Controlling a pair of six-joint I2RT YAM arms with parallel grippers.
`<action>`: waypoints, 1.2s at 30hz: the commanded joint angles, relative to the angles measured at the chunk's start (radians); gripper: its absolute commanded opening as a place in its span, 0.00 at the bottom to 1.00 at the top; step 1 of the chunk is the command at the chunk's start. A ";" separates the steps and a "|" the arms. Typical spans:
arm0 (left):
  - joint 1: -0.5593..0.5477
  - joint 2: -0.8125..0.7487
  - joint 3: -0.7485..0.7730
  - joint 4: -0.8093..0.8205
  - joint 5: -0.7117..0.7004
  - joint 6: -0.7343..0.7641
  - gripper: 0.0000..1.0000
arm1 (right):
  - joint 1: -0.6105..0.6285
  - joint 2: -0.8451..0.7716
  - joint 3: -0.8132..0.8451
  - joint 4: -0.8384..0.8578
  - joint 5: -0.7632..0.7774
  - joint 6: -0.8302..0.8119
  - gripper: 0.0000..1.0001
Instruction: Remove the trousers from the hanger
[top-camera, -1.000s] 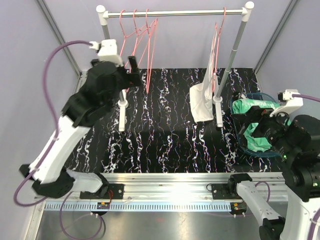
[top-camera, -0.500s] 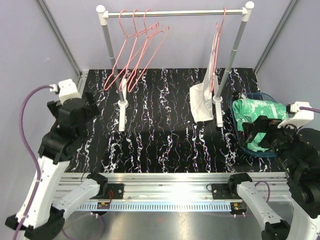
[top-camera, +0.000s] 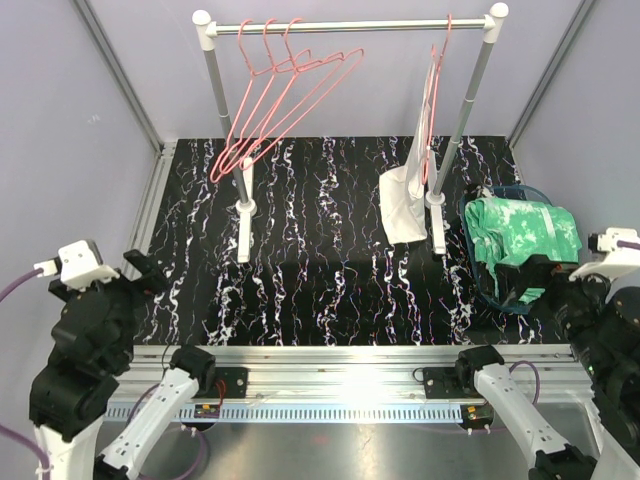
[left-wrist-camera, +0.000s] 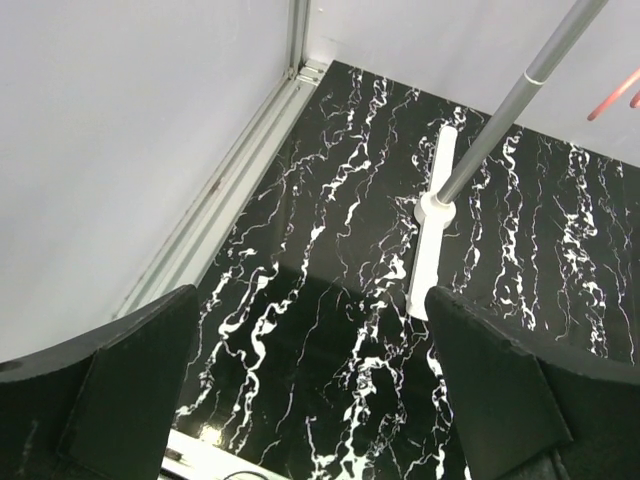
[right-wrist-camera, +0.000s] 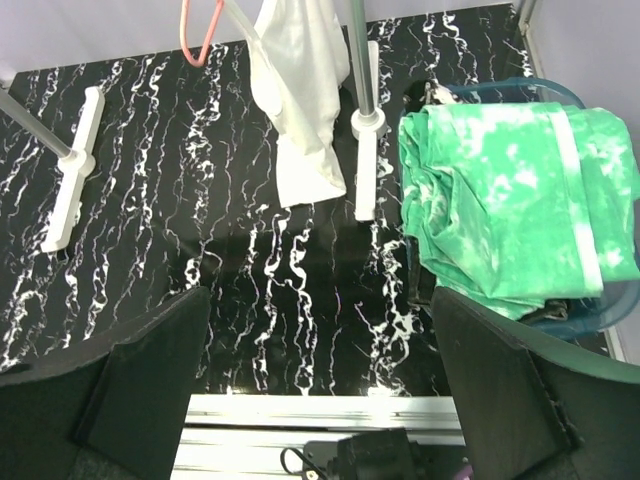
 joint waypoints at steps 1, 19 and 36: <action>0.003 -0.031 0.039 -0.060 0.003 0.020 0.99 | 0.034 -0.032 0.006 -0.035 0.086 -0.030 0.99; 0.003 -0.093 -0.154 0.127 0.145 0.070 0.99 | 0.077 -0.105 -0.227 0.095 0.143 -0.011 0.99; 0.003 -0.068 -0.202 0.190 0.151 0.087 0.99 | 0.077 -0.115 -0.334 0.189 0.088 -0.021 0.99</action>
